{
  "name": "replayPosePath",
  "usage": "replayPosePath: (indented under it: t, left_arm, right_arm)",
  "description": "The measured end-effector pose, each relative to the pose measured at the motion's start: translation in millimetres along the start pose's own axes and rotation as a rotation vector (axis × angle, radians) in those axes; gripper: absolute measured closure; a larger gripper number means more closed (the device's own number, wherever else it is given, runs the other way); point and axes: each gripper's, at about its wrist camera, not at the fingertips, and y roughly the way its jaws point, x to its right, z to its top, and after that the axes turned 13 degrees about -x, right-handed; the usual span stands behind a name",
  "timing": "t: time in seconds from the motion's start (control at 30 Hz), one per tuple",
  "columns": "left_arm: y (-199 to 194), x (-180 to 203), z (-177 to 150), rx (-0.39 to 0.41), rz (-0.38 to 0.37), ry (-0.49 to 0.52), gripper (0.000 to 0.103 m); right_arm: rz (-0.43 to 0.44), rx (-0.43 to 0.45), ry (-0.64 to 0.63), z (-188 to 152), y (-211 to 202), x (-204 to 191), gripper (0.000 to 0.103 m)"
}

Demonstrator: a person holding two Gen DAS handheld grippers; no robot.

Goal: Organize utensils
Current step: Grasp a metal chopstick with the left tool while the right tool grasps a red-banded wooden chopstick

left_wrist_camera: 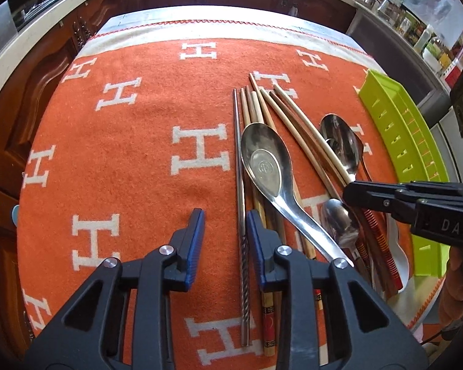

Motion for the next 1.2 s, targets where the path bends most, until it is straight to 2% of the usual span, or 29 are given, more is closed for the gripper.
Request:
replayPosePath:
  t: [0.1,0.2,0.27,0.3,0.43,0.57,0.77,1.03,1.2]
  left_arm:
    - [1,5,0,0.003,0.034,0.018,0.078]
    - [2,16,-1,0.018,0.102,0.045,0.078]
    - [3,17,-1,0.029,0.101,0.041,0.087]
    - [3,17,-1,0.035,0.1,0.035,0.099]
    - [2,12,-2,0.041,0.082,-0.005,0.1]
    - [0,7,-6,0.031,0.065,-0.028,0.1]
    - [-3,0,-12,0.016,0.044,-0.061,0.1]
    - [-15,-3,-19,0.021,0.015,-0.086,0.1]
    - [-17,-2,-24,0.007,-0.002,-0.095,0.1]
  right_arm:
    - [-0.002,0.011,-0.001,-2,-3,1,0.096]
    - [0.002,0.017,-0.006,-2,-4,-1,0.096]
    - [0.003,0.026,-0.014,-3,-5,-3,0.096]
    - [0.001,0.032,-0.02,-4,-6,-3,0.096]
    - [0.006,0.046,-0.029,-8,-11,-5,0.096]
    - [-0.032,0.031,-0.017,-8,-9,-2,0.096]
    - [-0.012,0.008,0.011,-9,-3,4,0.096]
    - [0.0,0.055,-0.005,-15,-17,2,0.096]
    - [-0.011,0.028,0.007,-14,-10,7,0.096]
